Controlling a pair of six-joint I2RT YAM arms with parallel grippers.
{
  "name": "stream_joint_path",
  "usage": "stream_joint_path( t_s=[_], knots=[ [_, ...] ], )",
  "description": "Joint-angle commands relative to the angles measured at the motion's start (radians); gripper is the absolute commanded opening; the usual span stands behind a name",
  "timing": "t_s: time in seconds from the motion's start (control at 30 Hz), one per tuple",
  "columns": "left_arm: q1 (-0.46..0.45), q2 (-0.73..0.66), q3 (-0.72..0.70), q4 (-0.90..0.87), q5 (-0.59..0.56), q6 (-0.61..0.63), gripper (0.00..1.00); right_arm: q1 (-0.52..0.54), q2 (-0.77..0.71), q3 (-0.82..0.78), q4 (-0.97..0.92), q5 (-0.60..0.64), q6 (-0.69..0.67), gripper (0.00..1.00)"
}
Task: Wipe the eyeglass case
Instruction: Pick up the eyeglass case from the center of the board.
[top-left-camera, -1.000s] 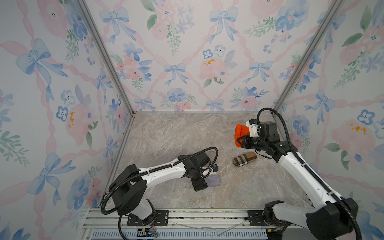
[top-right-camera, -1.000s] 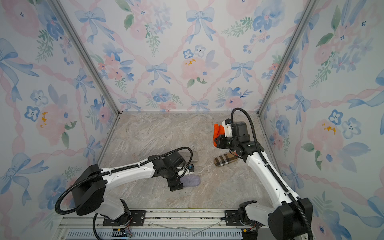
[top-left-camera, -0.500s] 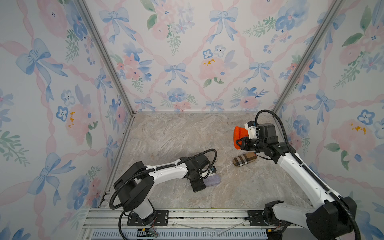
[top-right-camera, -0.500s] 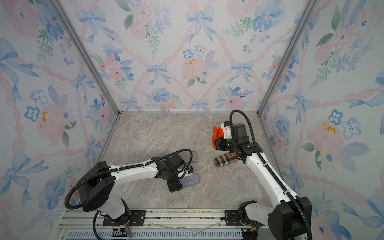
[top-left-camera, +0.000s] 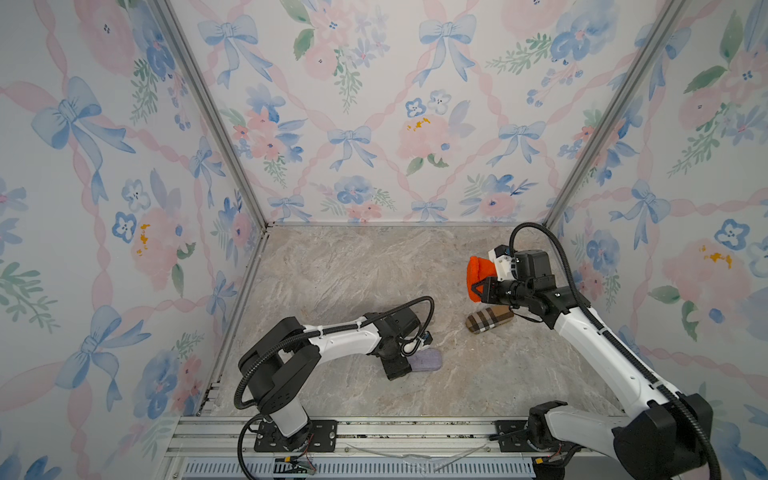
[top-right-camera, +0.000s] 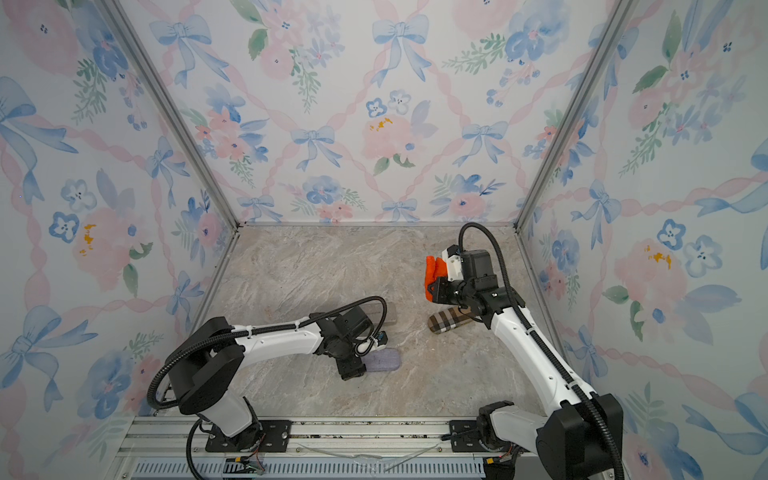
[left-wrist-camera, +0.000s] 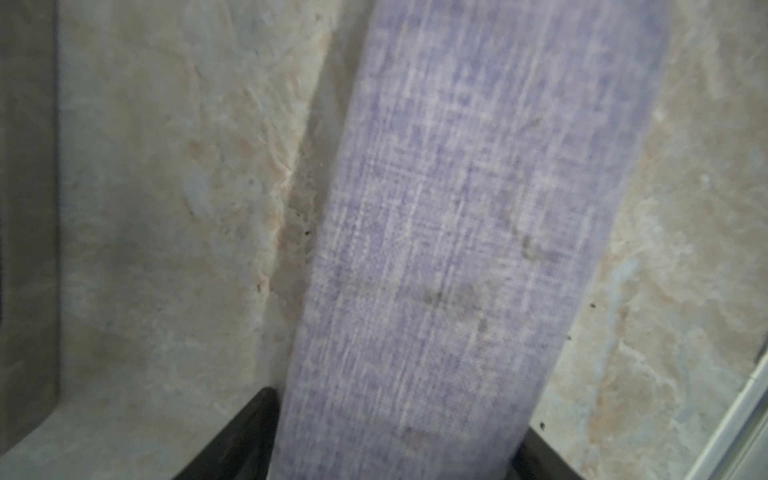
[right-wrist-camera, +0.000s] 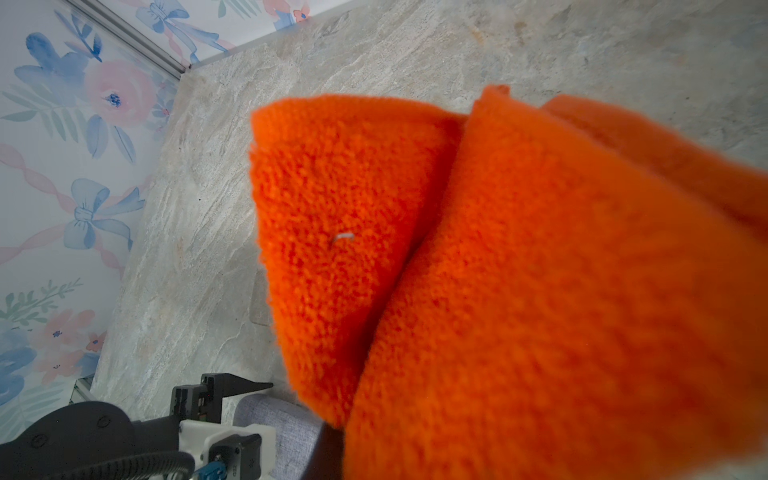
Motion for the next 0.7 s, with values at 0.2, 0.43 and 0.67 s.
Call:
stream_joint_path(
  t_s=[0.2,0.43,0.67],
  knots=[
    [-0.019,0.037,-0.015,0.005,0.027,-0.023,0.81,-0.008,-0.029,-0.015,0.003,-0.017,-0.021,0.00],
    [-0.039,0.018,-0.025,0.004,0.049,-0.033,0.78,-0.007,-0.048,-0.027,-0.002,-0.016,-0.014,0.00],
    [-0.064,0.043,-0.034,0.003,0.056,-0.055,0.65,-0.008,-0.058,-0.038,-0.006,-0.012,-0.010,0.00]
  ],
)
